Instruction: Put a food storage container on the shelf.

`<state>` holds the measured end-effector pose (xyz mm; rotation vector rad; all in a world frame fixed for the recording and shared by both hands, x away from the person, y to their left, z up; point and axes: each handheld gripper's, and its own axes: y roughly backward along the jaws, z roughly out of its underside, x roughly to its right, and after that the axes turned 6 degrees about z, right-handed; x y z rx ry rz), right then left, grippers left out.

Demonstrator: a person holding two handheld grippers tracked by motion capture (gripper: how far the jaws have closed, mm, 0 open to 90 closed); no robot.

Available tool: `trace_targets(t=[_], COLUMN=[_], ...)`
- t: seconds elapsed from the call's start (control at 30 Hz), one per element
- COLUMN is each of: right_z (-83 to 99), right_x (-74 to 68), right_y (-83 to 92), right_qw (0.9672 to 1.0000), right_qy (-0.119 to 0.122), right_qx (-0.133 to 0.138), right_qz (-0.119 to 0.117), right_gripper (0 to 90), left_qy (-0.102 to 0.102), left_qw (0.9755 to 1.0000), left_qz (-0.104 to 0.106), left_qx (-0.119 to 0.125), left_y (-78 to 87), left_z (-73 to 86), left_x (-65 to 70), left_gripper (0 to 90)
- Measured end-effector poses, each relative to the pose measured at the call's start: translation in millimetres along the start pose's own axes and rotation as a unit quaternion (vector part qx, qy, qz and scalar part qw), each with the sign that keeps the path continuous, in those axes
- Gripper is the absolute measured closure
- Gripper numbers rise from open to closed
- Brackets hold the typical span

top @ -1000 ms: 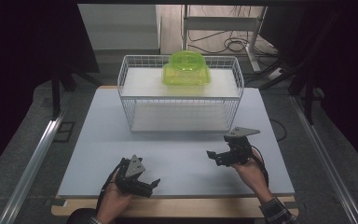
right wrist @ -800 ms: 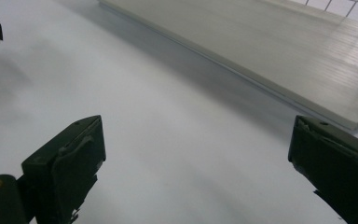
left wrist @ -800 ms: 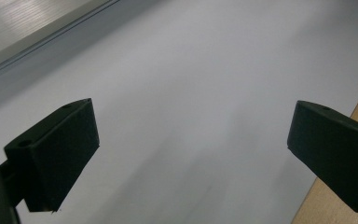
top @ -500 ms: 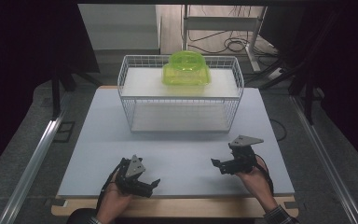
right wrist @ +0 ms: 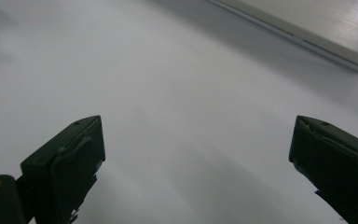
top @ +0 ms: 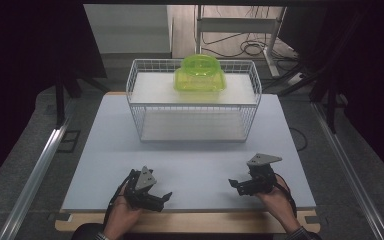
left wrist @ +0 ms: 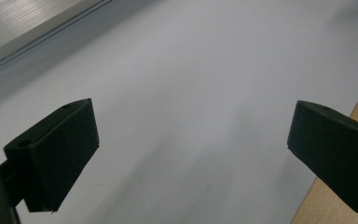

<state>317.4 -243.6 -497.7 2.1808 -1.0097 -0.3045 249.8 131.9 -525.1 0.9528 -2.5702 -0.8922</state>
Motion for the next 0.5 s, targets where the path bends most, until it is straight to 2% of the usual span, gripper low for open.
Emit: trace_targets(t=[0.37, 0.5], right_z=[10.6, 9.7], right_x=[-6.3, -7.4], right_y=[-5.0, -5.1], right_qw=[0.9995, 0.9995], right_qy=[0.009, 0.013], right_qx=[-0.029, -0.029], right_qz=[-0.002, 0.001], right_gripper=[2.6, 2.1], left_qy=[-0.002, -0.001], left_qw=[1.0, 1.0], left_qz=[0.0, 0.0], left_qx=[-0.003, -0.001], left_y=[-1.2, -1.2], left_z=[0.3, -0.1], left_x=[0.7, 0.4], left_gripper=[1.6, 1.5])
